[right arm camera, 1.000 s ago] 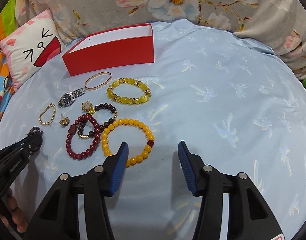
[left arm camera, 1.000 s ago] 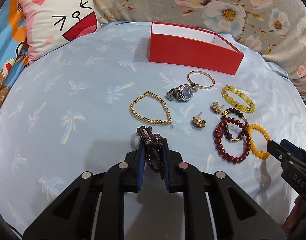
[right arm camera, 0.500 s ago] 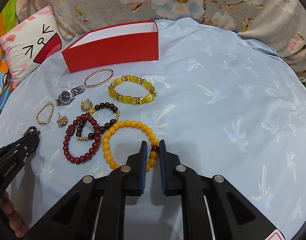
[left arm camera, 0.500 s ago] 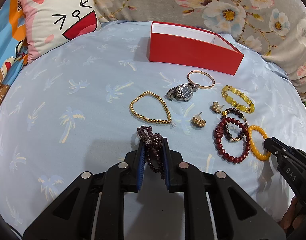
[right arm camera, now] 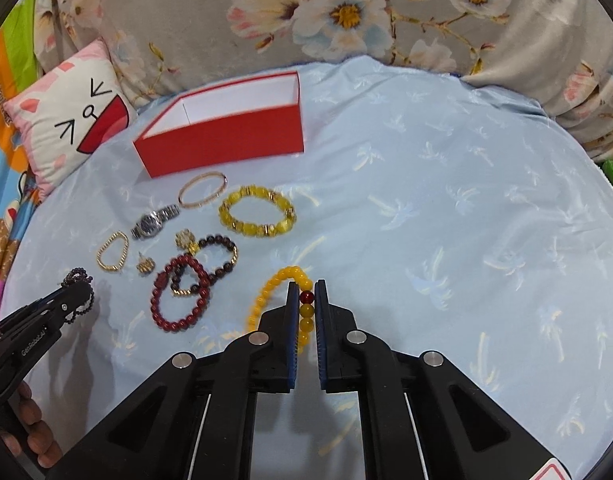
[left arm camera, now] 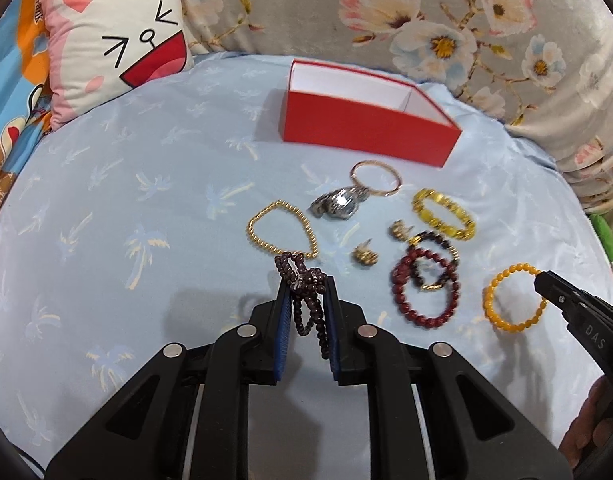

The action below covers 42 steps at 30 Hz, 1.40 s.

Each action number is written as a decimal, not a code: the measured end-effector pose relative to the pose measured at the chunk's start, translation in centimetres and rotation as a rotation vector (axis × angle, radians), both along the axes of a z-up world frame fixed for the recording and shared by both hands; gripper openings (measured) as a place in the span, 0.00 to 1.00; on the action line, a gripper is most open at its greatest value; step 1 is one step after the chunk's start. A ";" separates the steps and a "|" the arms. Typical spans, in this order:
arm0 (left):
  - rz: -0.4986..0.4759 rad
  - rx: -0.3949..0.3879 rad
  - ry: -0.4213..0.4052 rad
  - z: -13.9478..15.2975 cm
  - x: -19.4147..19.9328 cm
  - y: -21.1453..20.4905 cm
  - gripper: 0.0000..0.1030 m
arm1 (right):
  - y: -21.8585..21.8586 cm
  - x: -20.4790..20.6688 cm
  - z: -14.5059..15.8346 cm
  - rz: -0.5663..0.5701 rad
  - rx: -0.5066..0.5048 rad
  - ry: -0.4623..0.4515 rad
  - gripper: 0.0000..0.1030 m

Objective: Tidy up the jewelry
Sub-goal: 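Grasp the orange amber bead bracelet with the right tool while the left holds the garnet bracelet, then carry both bracelets into the red box and open both tools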

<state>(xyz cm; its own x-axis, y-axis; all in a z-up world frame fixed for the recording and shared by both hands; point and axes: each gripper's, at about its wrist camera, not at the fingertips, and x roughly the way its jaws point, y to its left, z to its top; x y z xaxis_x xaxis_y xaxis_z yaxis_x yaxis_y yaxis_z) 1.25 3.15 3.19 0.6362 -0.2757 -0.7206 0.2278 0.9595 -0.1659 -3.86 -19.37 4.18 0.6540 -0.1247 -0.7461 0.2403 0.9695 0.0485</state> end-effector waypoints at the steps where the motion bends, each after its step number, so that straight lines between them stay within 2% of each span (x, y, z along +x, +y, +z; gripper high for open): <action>1: -0.004 -0.006 -0.007 0.6 -0.1 0.0 0.15 | -0.1 0.0 0.7 0.002 0.001 -0.012 0.07; 6: -0.029 -0.029 -0.050 3.9 -0.1 -0.1 0.15 | -0.5 0.5 3.6 0.007 0.027 -0.064 0.07; 12: -0.062 -0.041 -0.107 7.8 1.8 -1.0 0.15 | -1.0 2.9 6.7 0.029 0.045 -0.122 0.07; 16: -0.071 -0.027 -0.152 9.9 4.5 -2.3 0.15 | -1.4 5.4 8.3 0.039 0.047 -0.157 0.07; 21: -0.076 -0.024 -0.164 11.2 9.5 -3.8 0.15 | -2.6 10.0 9.4 0.060 0.086 -0.174 0.07; 31: -0.077 0.014 -0.138 10.1 20.4 -7.0 0.15 | -3.6 20.8 8.9 0.119 0.144 -0.159 0.07; 34: -0.079 0.022 -0.125 9.5 22.9 -7.7 0.15 | -3.4 24.2 8.1 0.136 0.140 -0.134 0.07; 42: -0.082 0.054 -0.071 6.7 28.4 -9.1 0.15 | -3.3 30.3 4.8 0.141 0.161 -0.057 0.07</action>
